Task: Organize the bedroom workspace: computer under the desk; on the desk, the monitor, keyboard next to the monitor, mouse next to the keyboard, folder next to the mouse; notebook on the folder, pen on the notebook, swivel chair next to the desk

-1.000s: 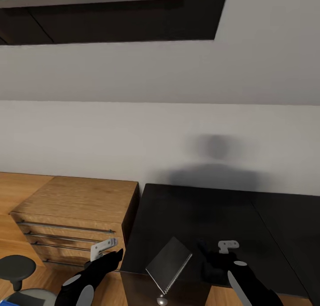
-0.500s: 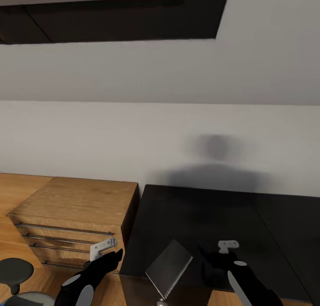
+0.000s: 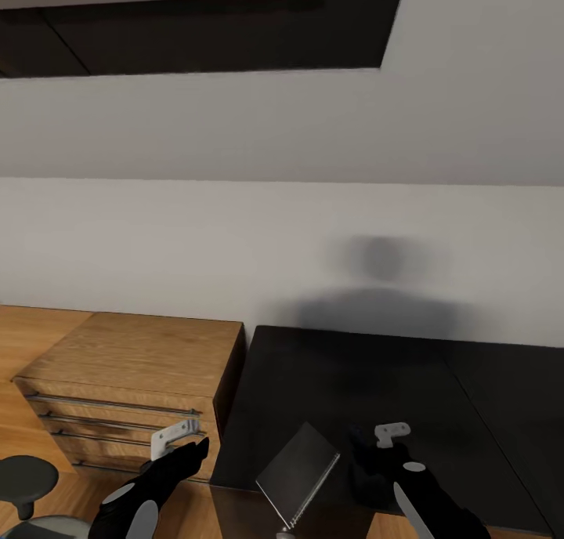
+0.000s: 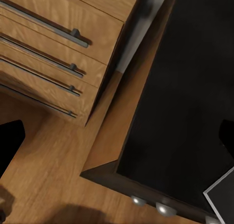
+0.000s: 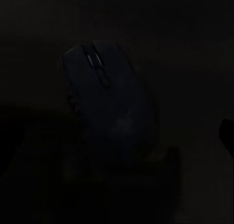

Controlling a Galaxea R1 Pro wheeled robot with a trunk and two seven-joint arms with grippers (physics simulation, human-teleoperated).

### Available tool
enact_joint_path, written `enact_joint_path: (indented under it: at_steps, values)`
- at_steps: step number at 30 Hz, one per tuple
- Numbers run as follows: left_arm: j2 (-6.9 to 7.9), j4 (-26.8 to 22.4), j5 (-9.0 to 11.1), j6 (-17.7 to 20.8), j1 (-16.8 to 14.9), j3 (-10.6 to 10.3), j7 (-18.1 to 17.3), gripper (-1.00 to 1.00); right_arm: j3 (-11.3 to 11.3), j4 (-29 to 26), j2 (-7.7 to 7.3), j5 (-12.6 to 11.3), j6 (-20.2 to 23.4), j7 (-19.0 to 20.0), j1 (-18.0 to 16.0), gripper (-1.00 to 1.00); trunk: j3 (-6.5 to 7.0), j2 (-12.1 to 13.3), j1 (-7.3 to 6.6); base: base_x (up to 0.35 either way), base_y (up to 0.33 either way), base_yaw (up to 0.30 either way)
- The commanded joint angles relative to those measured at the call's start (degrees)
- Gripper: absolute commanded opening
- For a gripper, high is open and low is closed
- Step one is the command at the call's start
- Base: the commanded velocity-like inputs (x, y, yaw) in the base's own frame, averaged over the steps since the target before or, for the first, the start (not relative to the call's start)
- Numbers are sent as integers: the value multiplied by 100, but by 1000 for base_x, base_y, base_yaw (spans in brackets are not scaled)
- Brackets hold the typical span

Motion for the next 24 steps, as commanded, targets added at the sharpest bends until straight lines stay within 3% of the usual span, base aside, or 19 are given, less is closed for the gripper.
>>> enact_joint_path:
  at_steps: [1, 8, 24]
  values:
    - [0, -8, 61, 15, -4, -1, 54, 100, 71, -11, -9, -54, 5, -41, -5, 100, -8, -6, 1, 0, 0, 0]
    - [0, -8, 61, 15, -4, 27, 53, 100, 239, -3, -12, -38, -72, -35, -5, 100, -8, -6, 1, 0, 0, 0]
    - [-9, -8, 155, 7, -4, 293, 45, 100, 243, -3, -17, -34, -78, -35, -5, 100, -8, -6, 1, 32, 0, 0]
